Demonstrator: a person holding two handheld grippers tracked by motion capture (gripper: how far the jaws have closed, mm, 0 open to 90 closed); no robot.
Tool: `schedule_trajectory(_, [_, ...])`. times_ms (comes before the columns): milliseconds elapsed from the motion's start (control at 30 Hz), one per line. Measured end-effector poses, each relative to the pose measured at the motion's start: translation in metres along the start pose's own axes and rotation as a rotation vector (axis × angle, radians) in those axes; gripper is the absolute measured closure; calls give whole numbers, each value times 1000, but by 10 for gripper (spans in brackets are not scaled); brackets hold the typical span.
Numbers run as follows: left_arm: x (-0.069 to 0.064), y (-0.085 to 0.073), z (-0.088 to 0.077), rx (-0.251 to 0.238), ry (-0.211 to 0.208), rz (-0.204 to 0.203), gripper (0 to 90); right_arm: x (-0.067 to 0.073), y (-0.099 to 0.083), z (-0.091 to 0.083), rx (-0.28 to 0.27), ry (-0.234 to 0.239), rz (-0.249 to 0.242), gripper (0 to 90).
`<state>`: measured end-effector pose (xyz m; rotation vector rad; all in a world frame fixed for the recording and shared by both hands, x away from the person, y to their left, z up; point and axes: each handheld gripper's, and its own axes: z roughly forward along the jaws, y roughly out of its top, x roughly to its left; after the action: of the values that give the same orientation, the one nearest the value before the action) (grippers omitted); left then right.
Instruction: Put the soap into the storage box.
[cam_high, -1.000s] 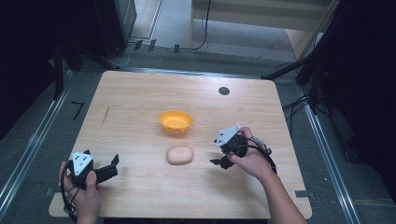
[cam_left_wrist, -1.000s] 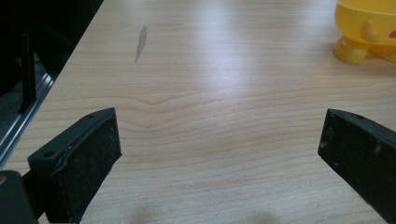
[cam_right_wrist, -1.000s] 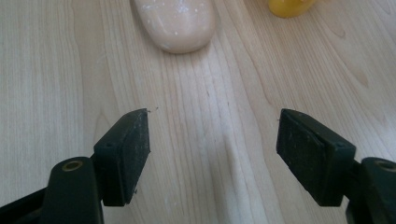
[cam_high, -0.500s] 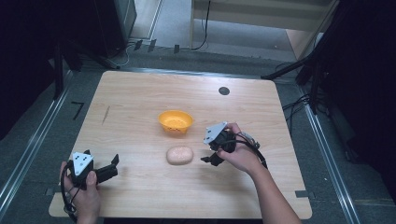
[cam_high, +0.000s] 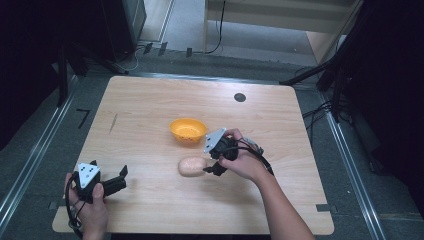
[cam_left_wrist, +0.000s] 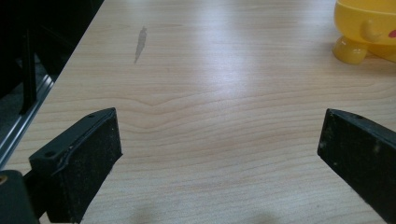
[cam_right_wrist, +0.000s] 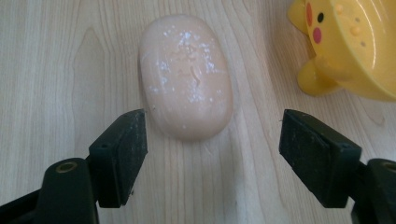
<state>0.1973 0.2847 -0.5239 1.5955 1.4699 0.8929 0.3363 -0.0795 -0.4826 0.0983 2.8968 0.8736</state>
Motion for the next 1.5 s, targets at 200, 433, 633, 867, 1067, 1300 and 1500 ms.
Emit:
schedule_trajectory(200, [0, 0, 0, -2, -4, -1, 0, 2, 11, 10, 23, 28, -31, 232])
schedule_trajectory(433, [0, 0, 0, -4, -3, 3, 0, 1, 21, 27, 66, 54, -58, 232])
schedule_trajectory(633, [0, 0, 0, -1, -5, 4, 0, -1, 26, 36, 85, 78, -60, 247])
schedule_trajectory(867, [-1, 0, 0, -1, -5, 6, 0, 0, 29, 49, 117, 114, -57, 284])
schedule_trajectory(1067, [-1, 0, 1, 2, -2, 13, 0, 0, 27, 53, 126, 119, -43, 310])
schedule_trajectory(1300, [-1, 0, 1, 3, -4, 10, 0, 2, 24, 52, 106, 113, -19, 318])
schedule_trajectory(1500, [-1, 0, 1, 4, -2, 8, 0, 2, 27, 52, 131, 105, -18, 329])
